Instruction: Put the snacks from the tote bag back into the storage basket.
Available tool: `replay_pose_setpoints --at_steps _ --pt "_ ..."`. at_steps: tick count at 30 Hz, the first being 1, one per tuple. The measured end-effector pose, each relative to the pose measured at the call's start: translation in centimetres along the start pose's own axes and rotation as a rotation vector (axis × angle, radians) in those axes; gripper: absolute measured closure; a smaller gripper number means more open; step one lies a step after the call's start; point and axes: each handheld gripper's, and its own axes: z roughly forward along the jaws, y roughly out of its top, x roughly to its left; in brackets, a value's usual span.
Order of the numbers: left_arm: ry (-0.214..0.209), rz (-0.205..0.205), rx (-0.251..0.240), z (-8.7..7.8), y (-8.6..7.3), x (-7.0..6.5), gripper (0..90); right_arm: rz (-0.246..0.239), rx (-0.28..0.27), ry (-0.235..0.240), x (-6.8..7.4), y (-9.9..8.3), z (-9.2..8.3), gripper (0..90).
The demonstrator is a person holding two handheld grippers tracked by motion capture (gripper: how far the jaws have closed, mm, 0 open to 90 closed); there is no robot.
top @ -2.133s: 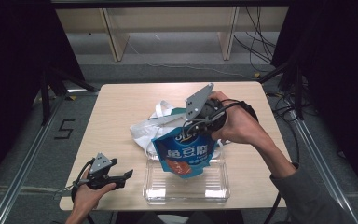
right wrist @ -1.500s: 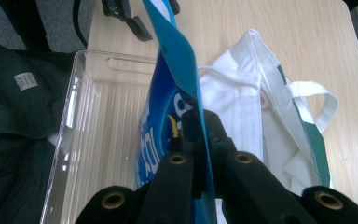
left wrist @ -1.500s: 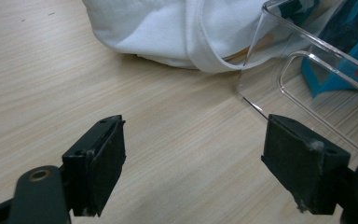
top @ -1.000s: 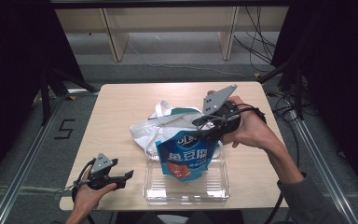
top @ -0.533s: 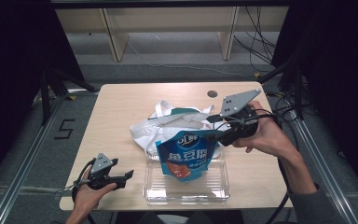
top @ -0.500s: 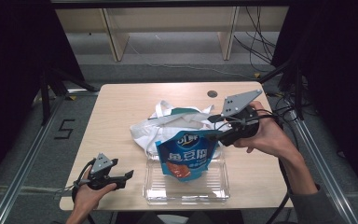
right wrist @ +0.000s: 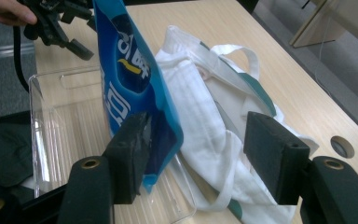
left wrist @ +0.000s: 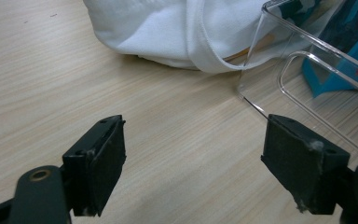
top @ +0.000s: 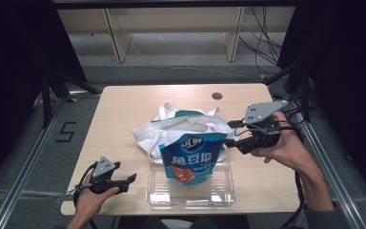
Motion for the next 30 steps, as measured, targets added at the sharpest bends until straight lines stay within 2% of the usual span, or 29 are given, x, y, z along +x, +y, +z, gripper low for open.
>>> replay_pose_setpoints --at_steps 1,3,7,8,9,11,12,13,14,15,16,17,18,21,23,24,26,27,28,29,30 --pt "0.003 -0.014 0.001 0.0 0.0 0.0 20.6 0.005 -0.008 -0.003 0.0 -0.4 -0.2 41.0" --pt "0.005 -0.011 0.003 0.0 0.0 0.0 20.6 0.039 -0.023 -0.017 0.2 -1.1 -0.4 40.6" --pt "0.007 -0.003 0.004 0.0 0.0 0.0 20.6 0.044 -0.039 -0.030 0.2 -2.8 -0.2 40.1" --pt "0.003 -0.001 0.003 0.0 0.1 0.0 20.6 0.070 -0.016 -0.019 0.2 -3.3 0.0 39.7" --pt "0.004 -0.011 0.003 0.0 0.1 -0.1 20.6 0.065 -0.010 -0.016 -0.1 -3.7 0.1 39.8" --pt "0.006 -0.011 0.002 0.0 0.1 -0.1 20.6 0.123 -0.004 -0.018 -0.6 -4.6 0.3 39.6" --pt "0.002 -0.011 0.003 0.0 0.1 -0.1 20.6 0.120 -0.003 -0.025 -0.8 -5.0 0.5 39.5" --pt "-0.001 -0.009 -0.002 0.1 0.2 -0.1 20.6 0.138 0.015 -0.034 -0.8 -5.5 0.6 39.5" --pt "-0.005 -0.010 -0.001 0.0 0.3 -0.2 20.6 0.143 0.009 -0.036 -0.8 -5.9 0.8 39.4" --pt "-0.006 0.008 -0.002 0.0 0.3 -0.2 20.6 0.167 0.015 -0.036 -0.8 -6.3 0.9 39.0" --pt "-0.010 0.003 -0.002 0.1 0.3 -0.2 20.6 0.179 0.023 -0.042 -0.8 -6.9 1.2 38.6" --pt "-0.005 -0.009 0.003 0.2 0.3 -0.3 20.6 0.179 0.023 -0.042 -0.8 -6.9 1.2 38.6" --pt "-0.009 0.001 0.007 0.2 0.3 -0.3 20.6 0.198 0.032 -0.032 -0.7 -7.2 1.4 38.5" --pt "-0.004 -0.007 0.007 0.2 0.2 -0.3 20.6 0.218 0.060 -0.038 -0.8 -7.9 1.9 38.0" --pt "-0.007 -0.009 0.000 0.1 0.3 -0.3 20.6 0.208 0.077 -0.052 -1.0 -8.4 2.1 37.5" --pt "-0.005 0.006 -0.002 0.0 0.4 -0.2 20.6 0.229 0.083 -0.052 -0.8 -8.6 2.2 37.4" --pt "-0.009 -0.007 -0.001 0.1 0.4 -0.3 20.6 0.215 0.100 -0.055 -0.8 -9.2 2.4 37.3" --pt "-0.002 -0.009 0.000 0.2 0.3 -0.3 20.6 0.225 0.113 -0.055 -0.7 -9.5 2.5 37.1" --pt "-0.007 -0.008 0.004 0.2 0.3 -0.4 20.6 0.244 0.105 -0.060 -0.5 -9.8 2.8 36.9" --pt "-0.009 0.016 0.007 0.2 0.3 -0.3 20.6 0.238 0.117 -0.061 -0.7 -10.1 2.9 36.7" --pt "-0.007 0.006 0.002 0.2 0.3 -0.3 20.6 0.244 0.115 -0.060 -0.7 -10.4 3.1 36.6"
